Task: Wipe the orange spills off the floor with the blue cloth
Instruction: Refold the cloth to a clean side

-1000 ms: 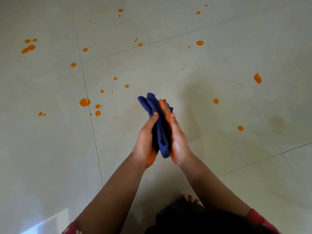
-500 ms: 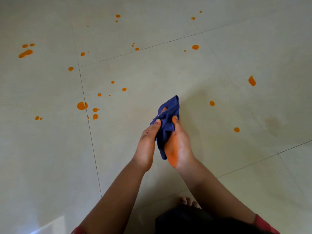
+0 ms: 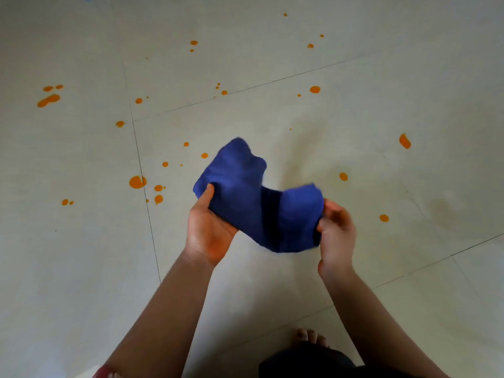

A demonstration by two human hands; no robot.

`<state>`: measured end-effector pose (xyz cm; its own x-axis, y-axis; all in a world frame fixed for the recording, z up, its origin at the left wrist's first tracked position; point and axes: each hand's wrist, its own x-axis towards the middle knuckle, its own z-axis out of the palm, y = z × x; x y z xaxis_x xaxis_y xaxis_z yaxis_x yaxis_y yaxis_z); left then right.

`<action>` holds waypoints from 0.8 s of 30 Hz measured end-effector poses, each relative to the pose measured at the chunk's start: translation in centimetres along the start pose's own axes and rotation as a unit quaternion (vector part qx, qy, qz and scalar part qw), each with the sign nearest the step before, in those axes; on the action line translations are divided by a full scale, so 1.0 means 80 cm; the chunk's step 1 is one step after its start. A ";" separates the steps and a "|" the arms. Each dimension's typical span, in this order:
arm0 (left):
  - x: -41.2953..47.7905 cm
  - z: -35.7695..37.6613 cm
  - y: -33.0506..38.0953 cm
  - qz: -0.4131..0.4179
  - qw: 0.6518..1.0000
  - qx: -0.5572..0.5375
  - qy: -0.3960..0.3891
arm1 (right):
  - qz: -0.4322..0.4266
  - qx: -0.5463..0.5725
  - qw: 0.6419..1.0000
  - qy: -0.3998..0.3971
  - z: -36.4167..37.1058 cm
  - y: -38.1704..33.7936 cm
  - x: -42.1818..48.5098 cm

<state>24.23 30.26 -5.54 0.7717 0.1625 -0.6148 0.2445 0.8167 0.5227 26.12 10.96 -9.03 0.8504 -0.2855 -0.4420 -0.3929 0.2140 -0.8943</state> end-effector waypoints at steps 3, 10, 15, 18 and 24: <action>-0.004 -0.002 0.013 0.008 0.996 0.076 -0.037 | -0.167 -0.125 0.974 -0.083 0.014 0.002 0.021; -0.004 -0.011 0.037 0.011 0.997 0.068 -0.026 | 0.081 -0.241 0.824 -0.507 0.052 -0.049 0.040; -0.005 -0.039 -0.005 -0.121 0.985 0.121 0.019 | 0.085 -0.155 0.917 -0.358 0.046 -0.025 0.026; -0.010 -0.044 -0.022 -0.126 0.962 0.235 0.061 | 0.070 -0.237 0.910 -0.334 0.032 -0.026 0.023; -0.019 -0.020 0.005 0.100 0.930 0.351 0.040 | -0.024 -0.197 0.955 -0.222 0.021 -0.046 0.008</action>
<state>22.20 31.23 -5.34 0.8042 0.3354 -0.4907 0.4449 0.2079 0.8711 28.71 11.56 -5.87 0.9007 0.1561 -0.4053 -0.3772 -0.1814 -0.9082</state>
